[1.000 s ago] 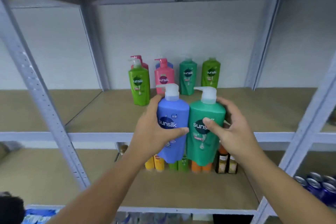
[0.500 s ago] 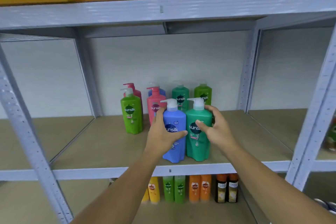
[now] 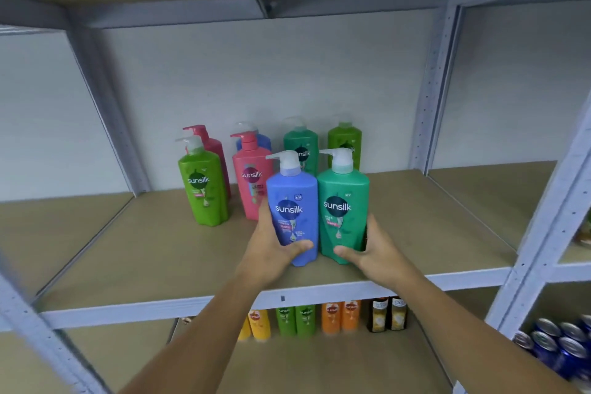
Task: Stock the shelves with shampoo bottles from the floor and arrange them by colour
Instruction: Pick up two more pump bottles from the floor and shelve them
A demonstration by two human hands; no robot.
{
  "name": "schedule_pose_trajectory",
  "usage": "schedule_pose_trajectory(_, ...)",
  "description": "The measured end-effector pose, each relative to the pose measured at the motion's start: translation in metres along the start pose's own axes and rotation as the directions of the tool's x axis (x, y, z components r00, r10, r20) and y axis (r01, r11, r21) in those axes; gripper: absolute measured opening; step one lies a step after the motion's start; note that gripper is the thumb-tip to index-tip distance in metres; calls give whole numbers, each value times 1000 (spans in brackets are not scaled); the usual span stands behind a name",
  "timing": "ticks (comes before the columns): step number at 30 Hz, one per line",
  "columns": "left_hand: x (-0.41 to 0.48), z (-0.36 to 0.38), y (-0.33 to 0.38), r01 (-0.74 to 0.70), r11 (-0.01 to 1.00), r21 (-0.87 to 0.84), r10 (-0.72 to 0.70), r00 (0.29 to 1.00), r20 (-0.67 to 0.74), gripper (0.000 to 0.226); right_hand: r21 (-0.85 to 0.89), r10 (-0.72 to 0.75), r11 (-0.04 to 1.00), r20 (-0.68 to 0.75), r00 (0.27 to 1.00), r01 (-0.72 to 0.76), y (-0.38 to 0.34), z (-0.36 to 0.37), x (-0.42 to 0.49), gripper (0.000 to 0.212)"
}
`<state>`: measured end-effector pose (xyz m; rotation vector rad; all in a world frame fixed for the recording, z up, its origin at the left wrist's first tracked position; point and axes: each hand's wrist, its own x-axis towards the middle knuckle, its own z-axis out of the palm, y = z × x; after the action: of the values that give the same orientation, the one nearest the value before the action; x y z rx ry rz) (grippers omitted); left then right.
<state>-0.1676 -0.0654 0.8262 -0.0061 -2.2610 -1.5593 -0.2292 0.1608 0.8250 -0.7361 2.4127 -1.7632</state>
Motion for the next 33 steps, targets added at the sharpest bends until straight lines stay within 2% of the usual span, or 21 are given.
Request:
schedule_pose_trajectory(7, 33, 24, -12, 81, 993, 88, -78, 996, -44, 84, -74, 60, 995, -83, 995, -66, 19, -9, 41, 61)
schedule_pose_trajectory(14, 63, 45, -23, 159, 973, 166, -132, 977, -165, 74, -160, 78, 981, -170, 982, -105, 38, -14, 70, 52)
schedule_pose_trajectory(18, 78, 48, -26, 214, 949, 232, -164, 963, -215, 62, -269, 90, 951, -238, 967, -155, 45, -15, 86, 48)
schedule_pose_trajectory(24, 95, 50, -32, 241, 940, 243, -187, 956, -227, 56, -239, 70, 961, -287, 955, -142, 72, -15, 118, 47)
schedule_pose_trajectory(33, 104, 57, -41, 225, 920, 321, -135, 950, -281, 53, -170, 76, 976, -320, 944, -136, 60, -12, 121, 39)
